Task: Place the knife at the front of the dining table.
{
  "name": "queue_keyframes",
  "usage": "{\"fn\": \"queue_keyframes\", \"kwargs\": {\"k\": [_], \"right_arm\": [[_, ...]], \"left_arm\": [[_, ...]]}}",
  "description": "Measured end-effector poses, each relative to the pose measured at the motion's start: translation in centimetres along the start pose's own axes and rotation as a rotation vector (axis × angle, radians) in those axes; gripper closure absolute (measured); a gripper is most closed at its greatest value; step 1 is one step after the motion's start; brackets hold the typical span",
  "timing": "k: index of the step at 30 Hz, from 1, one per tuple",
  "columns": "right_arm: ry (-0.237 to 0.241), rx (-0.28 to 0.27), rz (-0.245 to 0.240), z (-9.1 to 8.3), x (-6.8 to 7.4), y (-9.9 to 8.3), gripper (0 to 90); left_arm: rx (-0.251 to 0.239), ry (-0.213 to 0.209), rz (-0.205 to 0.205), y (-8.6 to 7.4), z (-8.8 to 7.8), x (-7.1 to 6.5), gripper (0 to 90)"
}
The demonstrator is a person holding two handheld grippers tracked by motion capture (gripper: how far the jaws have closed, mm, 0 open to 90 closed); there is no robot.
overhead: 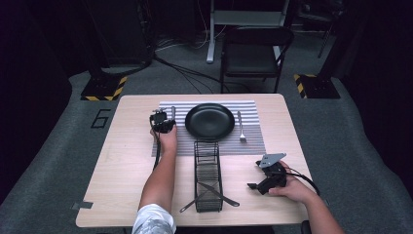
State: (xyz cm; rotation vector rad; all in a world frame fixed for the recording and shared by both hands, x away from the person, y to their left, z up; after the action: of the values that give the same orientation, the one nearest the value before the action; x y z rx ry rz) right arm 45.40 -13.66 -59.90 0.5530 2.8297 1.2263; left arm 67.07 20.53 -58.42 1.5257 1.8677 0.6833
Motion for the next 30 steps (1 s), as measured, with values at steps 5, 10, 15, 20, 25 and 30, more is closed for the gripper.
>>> {"fn": "queue_keyframes", "kwargs": {"k": [5,10,15,20,25,30], "right_arm": [[0.0,0.0,0.0,0.0,0.0,0.0,0.0],[-0.001,0.0,0.001,0.0,0.0,0.0,0.0],[0.0,0.0,0.0,0.0,0.0,0.0,0.0],[0.0,0.0,0.0,0.0,0.0,0.0,0.0],[0.0,-0.001,0.001,0.0,0.0,0.0,0.0],[0.0,0.0,0.0,0.0,0.0,0.0,0.0]], "left_arm": [[0.006,-0.022,-0.007,0.1,-0.5,0.4,64.3],[0.0,-0.031,0.006,0.2,-1.2,0.9,57.4],[0.0,-0.043,0.033,0.4,-2.3,1.3,54.7],[-0.02,-0.057,0.057,0.8,-3.9,1.8,53.7],[-0.044,-0.078,0.062,1.2,-5.3,1.8,52.9],[-0.064,-0.105,0.092,1.8,-7.0,1.9,51.5]]}}
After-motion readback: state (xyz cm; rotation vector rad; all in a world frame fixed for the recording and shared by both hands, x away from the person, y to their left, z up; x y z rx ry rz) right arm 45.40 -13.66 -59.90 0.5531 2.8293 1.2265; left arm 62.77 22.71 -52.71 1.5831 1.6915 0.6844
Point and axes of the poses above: each handheld gripper's, and its own axes: z roughly forward along the jaws, y roughly out of its top, x roughly to its left, the point moved 10 cm from there along z, roughly forward along the jaws, and after that the axes turned 11 degrees about y, right-handed, at the moved point
